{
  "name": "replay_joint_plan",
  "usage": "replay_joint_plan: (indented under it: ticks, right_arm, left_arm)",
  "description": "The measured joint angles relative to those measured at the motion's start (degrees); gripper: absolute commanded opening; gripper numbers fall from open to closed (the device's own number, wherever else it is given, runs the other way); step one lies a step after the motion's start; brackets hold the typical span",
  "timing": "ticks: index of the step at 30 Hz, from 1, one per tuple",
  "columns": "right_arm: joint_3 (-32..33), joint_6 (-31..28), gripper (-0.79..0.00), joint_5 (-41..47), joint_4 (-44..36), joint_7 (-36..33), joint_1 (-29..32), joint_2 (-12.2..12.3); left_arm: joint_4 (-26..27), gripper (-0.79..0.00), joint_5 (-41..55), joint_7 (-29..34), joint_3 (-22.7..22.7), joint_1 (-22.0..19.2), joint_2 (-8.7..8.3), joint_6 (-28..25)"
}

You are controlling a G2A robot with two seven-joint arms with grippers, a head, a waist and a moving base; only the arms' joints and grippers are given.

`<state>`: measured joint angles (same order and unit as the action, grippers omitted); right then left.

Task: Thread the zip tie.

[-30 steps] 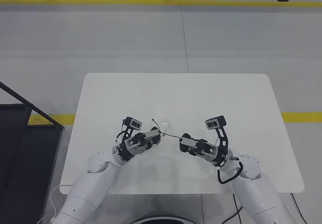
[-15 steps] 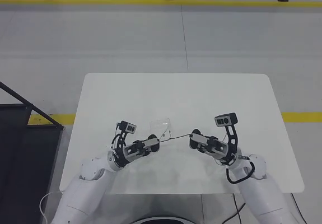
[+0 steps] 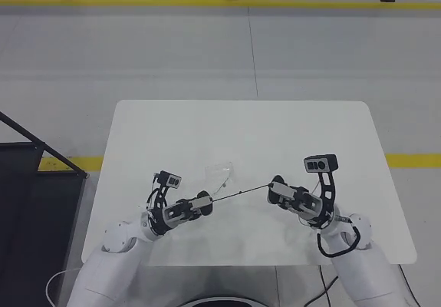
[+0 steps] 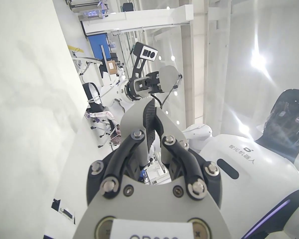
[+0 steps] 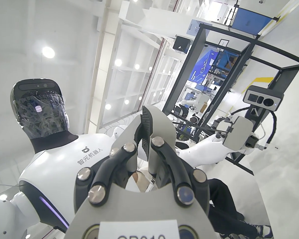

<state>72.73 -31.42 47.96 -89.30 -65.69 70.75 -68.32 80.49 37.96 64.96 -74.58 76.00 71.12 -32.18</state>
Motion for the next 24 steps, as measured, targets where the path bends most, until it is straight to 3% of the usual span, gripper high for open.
replay_joint_plan:
  ticks: [5,6,7,16,24]
  right_arm:
    - [-0.6,0.3,-0.785,-2.0,-0.7,1.2,0.4,-0.1]
    - [-0.7,0.5,-0.785,-2.6,-0.7,1.2,0.4,-0.1]
    - [-0.9,0.9,-0.785,-3.3,-0.8,1.1,0.3,-0.1]
    - [-1.0,1.1,-0.785,-14.7,-5.5,5.8,0.9,0.2]
    - [2.6,3.3,-0.785,-32.4,-15.1,13.4,4.0,1.0]
  left_arm:
    - [-0.5,-0.785,0.6,0.7,0.3,-0.3,-0.09,-0.1]
    - [-0.5,-0.129,0.5,0.8,0.4,-0.3,-0.10,-0.3]
    - [-0.5,0.000,0.2,0.7,0.4,-0.3,-0.12,-0.6]
    - [2.2,0.000,-2.0,-3.1,-1.5,1.1,-0.54,-3.7]
    - [7.3,0.000,-12.3,-13.4,-9.8,6.7,-1.67,-10.4]
